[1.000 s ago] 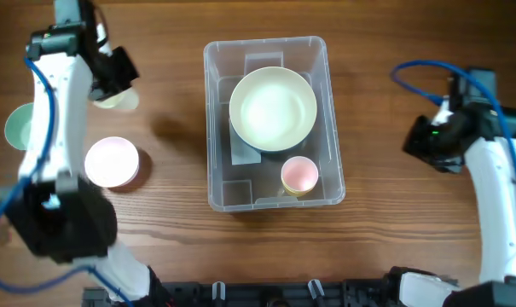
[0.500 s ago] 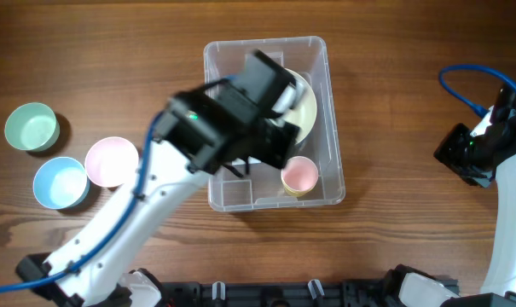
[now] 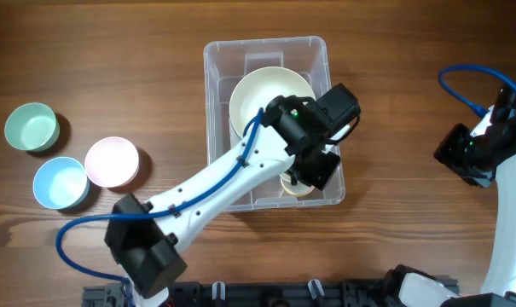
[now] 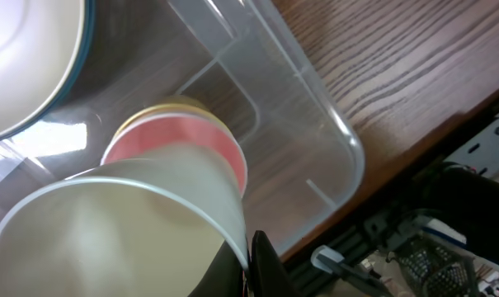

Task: Pack container
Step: 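Carry the cream cup into the container and drop it onto the pink cup, then move the left gripper back and grasp the pink bowl rim, then lift the pink bowl and lower it into the container front-left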

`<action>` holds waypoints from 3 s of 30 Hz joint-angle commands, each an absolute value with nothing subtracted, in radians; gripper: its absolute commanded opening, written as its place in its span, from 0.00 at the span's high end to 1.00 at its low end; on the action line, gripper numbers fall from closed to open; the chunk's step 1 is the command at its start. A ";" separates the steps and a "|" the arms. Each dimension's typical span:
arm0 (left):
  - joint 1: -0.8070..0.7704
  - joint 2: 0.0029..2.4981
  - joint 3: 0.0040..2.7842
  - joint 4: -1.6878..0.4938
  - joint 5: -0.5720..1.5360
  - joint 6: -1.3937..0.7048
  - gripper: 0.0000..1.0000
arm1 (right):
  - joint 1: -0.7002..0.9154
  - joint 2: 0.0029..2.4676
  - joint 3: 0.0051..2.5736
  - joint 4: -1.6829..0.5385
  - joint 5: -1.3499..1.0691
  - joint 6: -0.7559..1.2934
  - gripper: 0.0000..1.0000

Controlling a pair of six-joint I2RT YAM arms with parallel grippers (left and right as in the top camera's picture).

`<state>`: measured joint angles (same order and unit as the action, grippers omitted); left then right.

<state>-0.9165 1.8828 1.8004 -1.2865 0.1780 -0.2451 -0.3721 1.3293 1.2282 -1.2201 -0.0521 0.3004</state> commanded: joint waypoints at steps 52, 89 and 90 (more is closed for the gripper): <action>0.167 2.042 1.427 -0.975 -0.004 -0.375 0.96 | -0.364 1.323 1.242 -1.220 -0.113 0.209 0.57; -0.793 1.815 1.647 -1.287 -0.067 -0.815 0.96 | -0.364 1.323 1.242 -1.221 -0.114 0.210 0.57; -0.793 1.841 1.646 -1.278 -0.079 -0.851 0.96 | -0.364 1.323 1.242 -1.221 -0.114 0.210 0.57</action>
